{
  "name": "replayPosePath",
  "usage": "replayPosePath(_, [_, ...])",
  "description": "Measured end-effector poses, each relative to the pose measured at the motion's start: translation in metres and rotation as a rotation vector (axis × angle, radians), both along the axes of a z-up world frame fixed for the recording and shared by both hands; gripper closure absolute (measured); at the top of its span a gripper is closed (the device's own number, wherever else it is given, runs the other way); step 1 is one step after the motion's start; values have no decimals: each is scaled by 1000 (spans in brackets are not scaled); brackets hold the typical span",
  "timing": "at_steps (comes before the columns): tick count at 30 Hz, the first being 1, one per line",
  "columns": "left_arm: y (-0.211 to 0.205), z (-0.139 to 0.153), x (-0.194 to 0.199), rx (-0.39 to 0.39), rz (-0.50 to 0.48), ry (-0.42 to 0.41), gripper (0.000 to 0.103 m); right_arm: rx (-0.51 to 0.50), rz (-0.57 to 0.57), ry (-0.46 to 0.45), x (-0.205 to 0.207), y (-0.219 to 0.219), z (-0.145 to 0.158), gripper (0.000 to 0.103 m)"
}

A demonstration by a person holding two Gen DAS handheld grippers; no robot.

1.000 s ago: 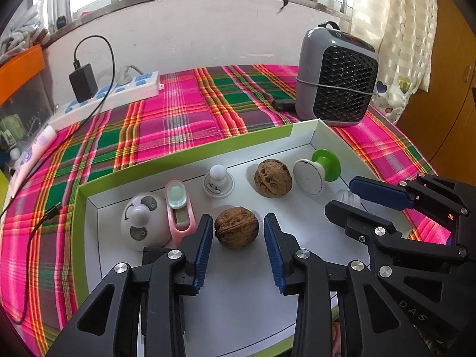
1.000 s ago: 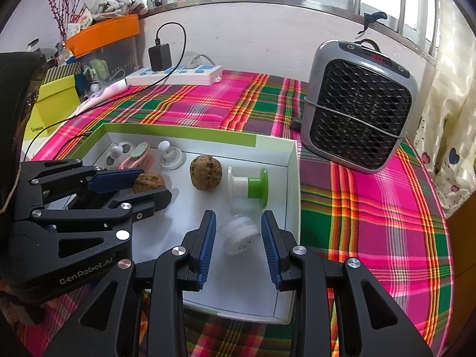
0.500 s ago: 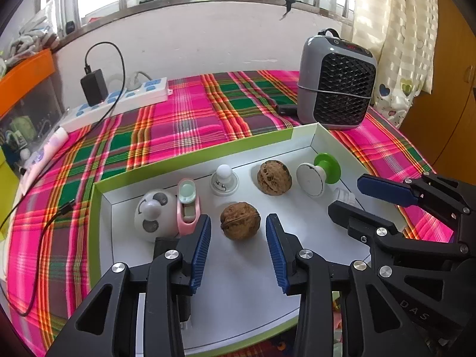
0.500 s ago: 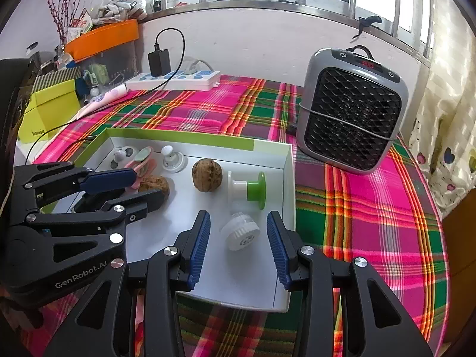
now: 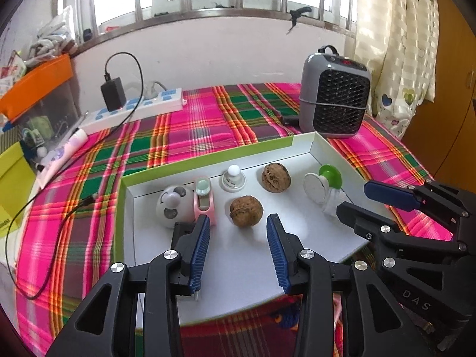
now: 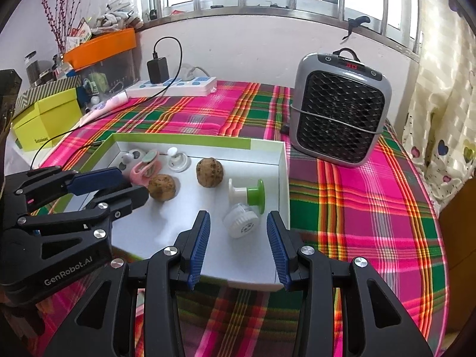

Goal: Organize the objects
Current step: 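Withdraw both grippers from the box toward the pink clip and blue-cord toy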

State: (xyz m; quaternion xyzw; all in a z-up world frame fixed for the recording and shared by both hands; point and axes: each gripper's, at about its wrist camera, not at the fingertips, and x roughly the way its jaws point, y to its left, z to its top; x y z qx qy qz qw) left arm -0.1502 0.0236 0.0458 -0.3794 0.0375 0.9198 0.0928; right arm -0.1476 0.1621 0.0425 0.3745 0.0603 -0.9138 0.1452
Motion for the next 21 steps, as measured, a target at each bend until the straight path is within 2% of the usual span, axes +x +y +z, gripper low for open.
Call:
replayPosePath(4, [-2, 2, 12, -8, 13, 18, 65, -4, -5, 4, 7, -1, 2, 62])
replayPosePath(14, [-15, 9, 40, 27, 31, 36, 65, -24, -6, 23, 32, -5, 10, 62])
replayPosePath(21, [-34, 5, 63, 75, 49, 32, 65, -46, -2, 24, 50, -7, 11, 62])
